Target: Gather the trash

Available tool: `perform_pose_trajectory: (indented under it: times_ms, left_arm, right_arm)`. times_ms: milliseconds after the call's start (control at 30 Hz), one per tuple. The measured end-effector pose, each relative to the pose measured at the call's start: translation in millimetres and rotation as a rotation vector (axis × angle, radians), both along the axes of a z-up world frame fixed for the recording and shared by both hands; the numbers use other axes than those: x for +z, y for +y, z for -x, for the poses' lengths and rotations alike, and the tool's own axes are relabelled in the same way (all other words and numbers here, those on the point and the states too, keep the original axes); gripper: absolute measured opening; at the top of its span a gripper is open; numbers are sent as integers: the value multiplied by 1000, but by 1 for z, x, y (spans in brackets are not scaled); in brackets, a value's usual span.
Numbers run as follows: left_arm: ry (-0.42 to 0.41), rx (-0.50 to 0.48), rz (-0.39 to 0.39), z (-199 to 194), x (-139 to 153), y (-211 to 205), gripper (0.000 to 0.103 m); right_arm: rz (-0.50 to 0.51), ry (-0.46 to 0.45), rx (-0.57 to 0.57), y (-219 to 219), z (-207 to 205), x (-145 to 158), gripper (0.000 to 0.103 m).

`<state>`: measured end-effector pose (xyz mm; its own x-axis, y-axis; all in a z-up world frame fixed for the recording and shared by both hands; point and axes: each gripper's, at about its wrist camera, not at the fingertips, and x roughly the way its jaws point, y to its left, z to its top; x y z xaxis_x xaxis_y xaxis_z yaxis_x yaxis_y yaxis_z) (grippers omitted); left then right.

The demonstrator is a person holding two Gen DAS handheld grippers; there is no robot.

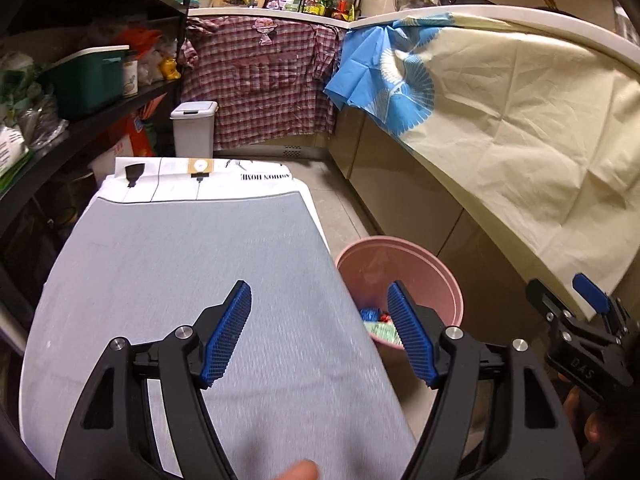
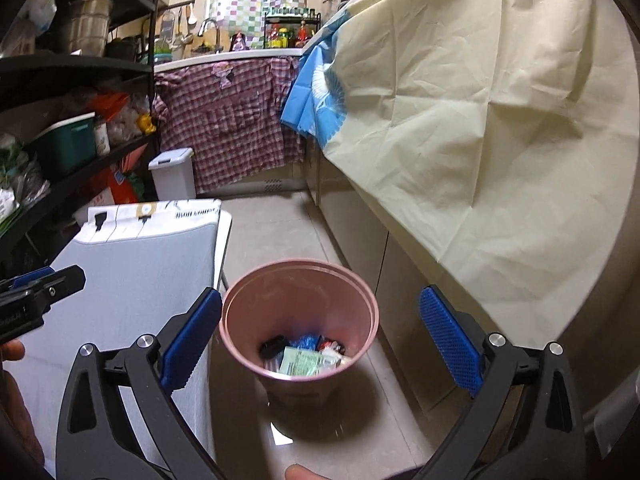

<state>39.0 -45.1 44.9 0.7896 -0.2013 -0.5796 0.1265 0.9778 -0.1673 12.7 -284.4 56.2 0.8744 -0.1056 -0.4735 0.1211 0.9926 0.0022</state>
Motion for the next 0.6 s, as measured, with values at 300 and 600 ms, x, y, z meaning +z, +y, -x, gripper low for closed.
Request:
perform_pose_trajectory:
  times_ms: [300, 600]
  left_arm:
    - [6, 87, -14, 47, -16, 10, 75]
    - [57, 97, -17, 33, -27, 13, 79]
  right_arm:
    - [11, 66, -15, 7, 28, -9, 97]
    - [27, 117, -10, 12, 20, -18, 97]
